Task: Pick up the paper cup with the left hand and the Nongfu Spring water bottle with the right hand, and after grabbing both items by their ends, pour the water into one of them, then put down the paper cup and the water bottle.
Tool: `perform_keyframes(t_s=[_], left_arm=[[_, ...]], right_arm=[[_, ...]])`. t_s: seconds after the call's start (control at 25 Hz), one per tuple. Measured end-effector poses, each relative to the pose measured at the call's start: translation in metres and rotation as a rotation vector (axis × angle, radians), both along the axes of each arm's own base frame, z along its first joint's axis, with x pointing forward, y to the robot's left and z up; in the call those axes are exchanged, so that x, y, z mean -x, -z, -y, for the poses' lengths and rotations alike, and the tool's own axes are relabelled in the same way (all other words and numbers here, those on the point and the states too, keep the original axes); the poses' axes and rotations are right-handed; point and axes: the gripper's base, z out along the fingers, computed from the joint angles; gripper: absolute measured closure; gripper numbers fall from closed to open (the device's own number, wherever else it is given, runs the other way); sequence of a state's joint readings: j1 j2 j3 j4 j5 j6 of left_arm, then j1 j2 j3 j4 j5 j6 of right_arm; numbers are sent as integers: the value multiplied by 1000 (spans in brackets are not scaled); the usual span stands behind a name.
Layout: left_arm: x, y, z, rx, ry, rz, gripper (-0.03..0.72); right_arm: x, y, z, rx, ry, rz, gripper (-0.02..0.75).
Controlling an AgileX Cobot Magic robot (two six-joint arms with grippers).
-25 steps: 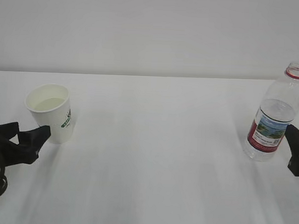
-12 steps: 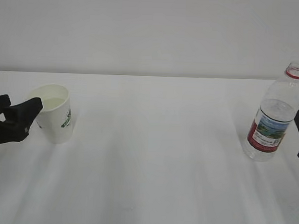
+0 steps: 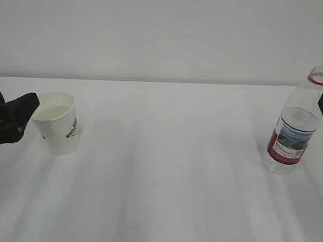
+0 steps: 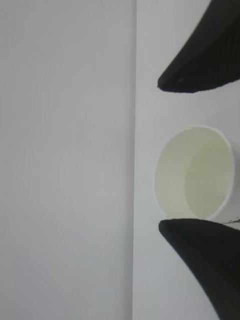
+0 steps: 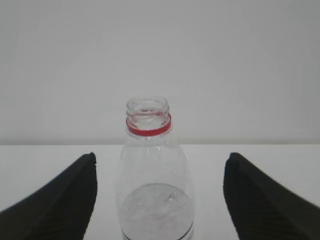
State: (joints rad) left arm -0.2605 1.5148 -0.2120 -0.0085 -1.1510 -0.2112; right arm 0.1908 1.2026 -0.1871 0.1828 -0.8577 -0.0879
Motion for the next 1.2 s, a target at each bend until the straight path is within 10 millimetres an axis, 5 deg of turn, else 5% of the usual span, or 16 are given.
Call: perform_keyframes(t_s=[0.6,1.2], left_arm=[[13,-36,-4,77,-1,124,154],[32,-63,-9,69,-1,57,160]], right_arm=[[6,-66,-4,66,-57,37,145],[31,-106,-3,66,-100,76,145]])
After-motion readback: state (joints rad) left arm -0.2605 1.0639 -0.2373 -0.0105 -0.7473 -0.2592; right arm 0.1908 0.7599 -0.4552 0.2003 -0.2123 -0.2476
